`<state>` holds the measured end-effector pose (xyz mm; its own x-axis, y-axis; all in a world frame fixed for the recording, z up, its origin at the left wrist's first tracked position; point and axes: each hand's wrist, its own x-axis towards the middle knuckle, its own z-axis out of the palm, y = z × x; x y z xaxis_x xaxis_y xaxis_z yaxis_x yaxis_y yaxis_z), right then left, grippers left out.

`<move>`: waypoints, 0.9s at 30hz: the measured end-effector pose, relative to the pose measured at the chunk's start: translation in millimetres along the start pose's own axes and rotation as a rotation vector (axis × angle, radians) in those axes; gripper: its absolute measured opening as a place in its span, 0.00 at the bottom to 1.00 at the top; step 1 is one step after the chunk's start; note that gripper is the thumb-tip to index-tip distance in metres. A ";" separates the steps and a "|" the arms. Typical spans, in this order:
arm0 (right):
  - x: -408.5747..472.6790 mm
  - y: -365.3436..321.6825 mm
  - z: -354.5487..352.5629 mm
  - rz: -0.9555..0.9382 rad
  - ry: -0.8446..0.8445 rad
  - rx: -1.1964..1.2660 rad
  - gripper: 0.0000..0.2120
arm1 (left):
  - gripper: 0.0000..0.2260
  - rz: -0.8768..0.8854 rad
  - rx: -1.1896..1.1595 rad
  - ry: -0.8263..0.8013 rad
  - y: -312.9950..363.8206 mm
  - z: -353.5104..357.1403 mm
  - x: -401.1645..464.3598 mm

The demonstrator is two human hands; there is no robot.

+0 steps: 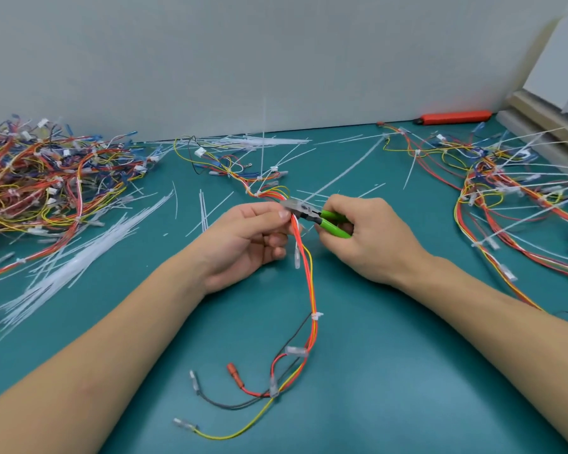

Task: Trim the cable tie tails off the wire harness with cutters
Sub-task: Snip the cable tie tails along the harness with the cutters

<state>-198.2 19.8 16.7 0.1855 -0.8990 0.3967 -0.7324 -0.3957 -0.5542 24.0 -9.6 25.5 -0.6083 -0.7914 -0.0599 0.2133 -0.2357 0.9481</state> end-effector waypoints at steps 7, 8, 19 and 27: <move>2.7 4.5 0.6 -0.003 -0.071 -0.031 0.15 | 0.11 -0.006 0.000 0.018 0.1 -1.1 0.1; 3.0 5.4 0.0 0.005 -0.080 -0.023 0.17 | 0.10 -0.004 0.006 0.018 0.4 -0.8 0.5; -0.4 6.2 -3.2 0.064 -0.048 0.029 0.19 | 0.06 0.005 -0.001 0.030 0.2 1.9 4.2; 0.0 8.0 -3.9 0.060 -0.006 0.048 0.07 | 0.06 0.009 0.017 0.017 0.6 4.1 3.2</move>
<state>-206.6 17.4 15.1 0.1458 -0.9226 0.3572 -0.7102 -0.3490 -0.6114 19.0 -10.0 27.1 -0.5929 -0.8033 -0.0562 0.2058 -0.2186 0.9539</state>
